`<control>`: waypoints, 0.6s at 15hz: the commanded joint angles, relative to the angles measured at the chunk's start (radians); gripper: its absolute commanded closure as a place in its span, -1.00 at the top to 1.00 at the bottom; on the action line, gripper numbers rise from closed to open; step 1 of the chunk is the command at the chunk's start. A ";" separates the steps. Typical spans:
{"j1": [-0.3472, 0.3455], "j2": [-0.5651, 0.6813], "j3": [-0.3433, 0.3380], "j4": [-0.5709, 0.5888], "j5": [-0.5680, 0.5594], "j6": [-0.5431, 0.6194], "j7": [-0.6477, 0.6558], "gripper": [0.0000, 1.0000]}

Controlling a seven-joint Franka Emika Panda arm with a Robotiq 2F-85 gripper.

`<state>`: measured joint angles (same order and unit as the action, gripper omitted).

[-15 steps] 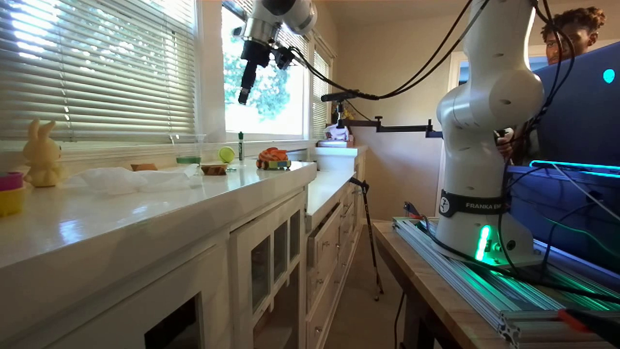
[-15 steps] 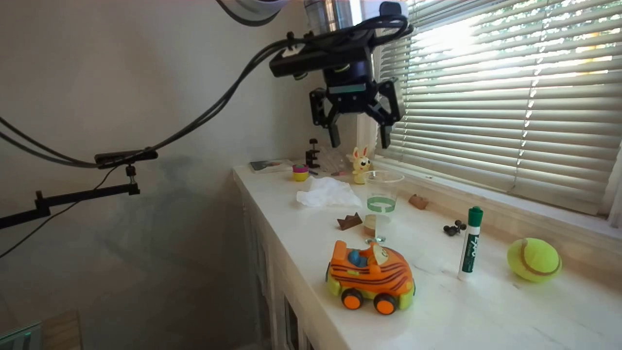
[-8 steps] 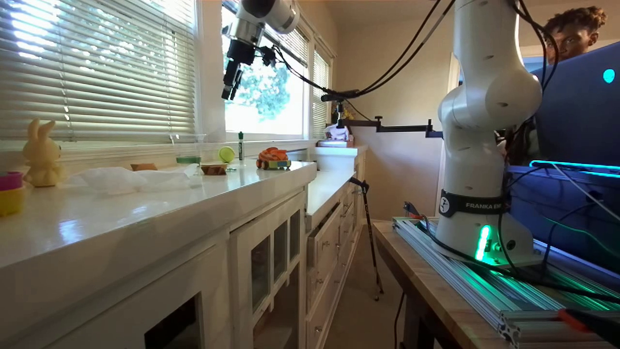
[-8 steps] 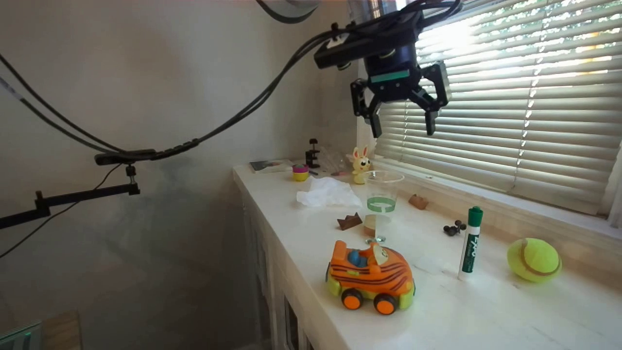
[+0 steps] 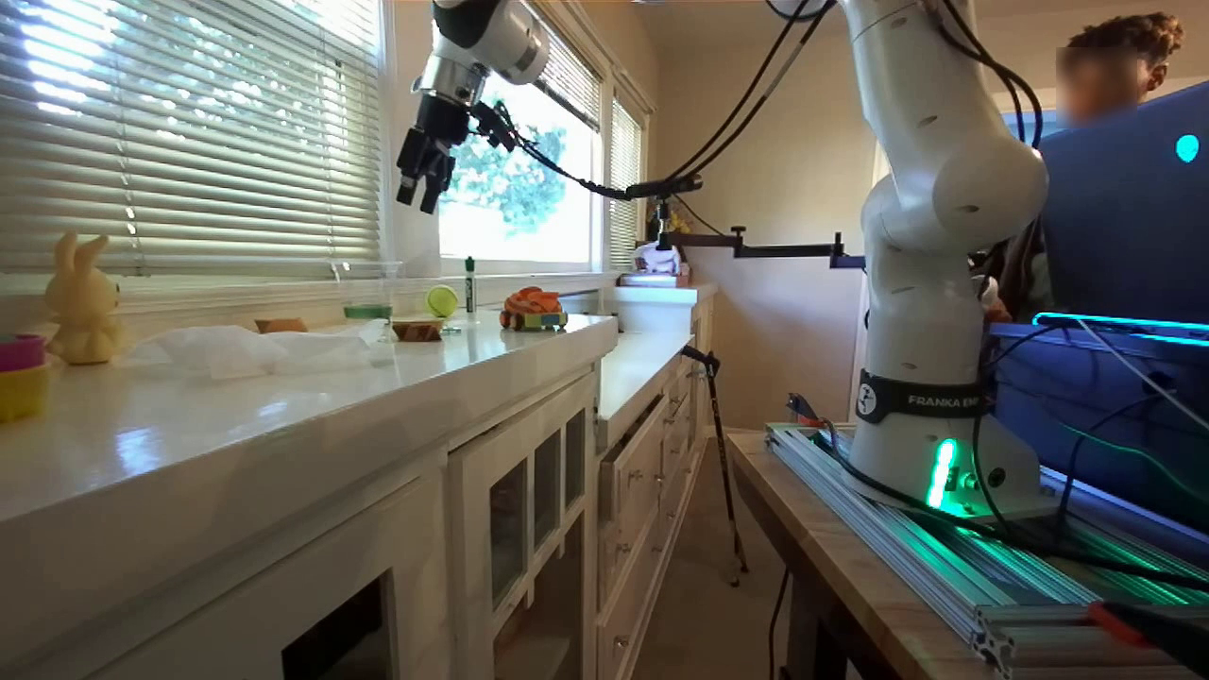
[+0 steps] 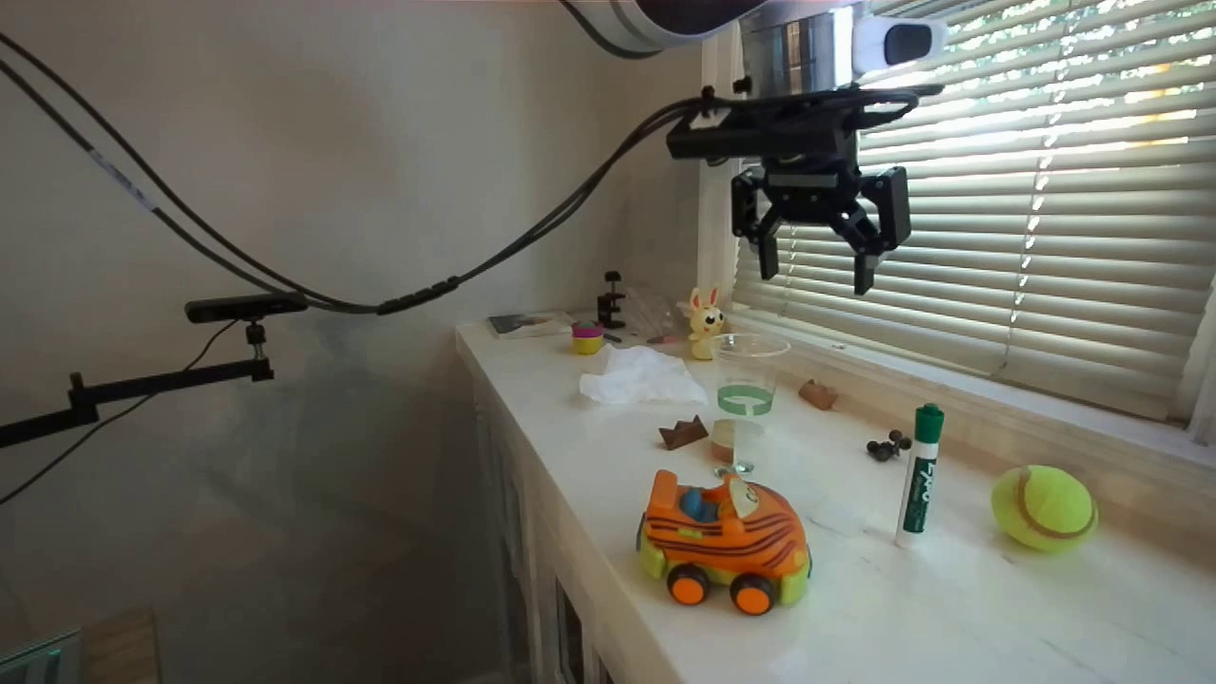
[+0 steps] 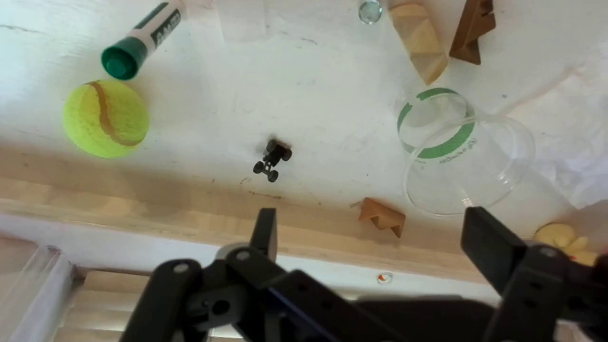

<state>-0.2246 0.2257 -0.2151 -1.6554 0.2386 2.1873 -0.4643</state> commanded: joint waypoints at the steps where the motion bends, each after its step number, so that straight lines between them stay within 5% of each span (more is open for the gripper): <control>1: -0.042 0.079 0.045 0.116 0.056 -0.079 0.043 1.00; 9: -0.066 0.173 0.088 0.220 0.043 -0.162 0.098 1.00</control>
<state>-0.2658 0.3505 -0.1537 -1.5137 0.2596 2.0772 -0.3927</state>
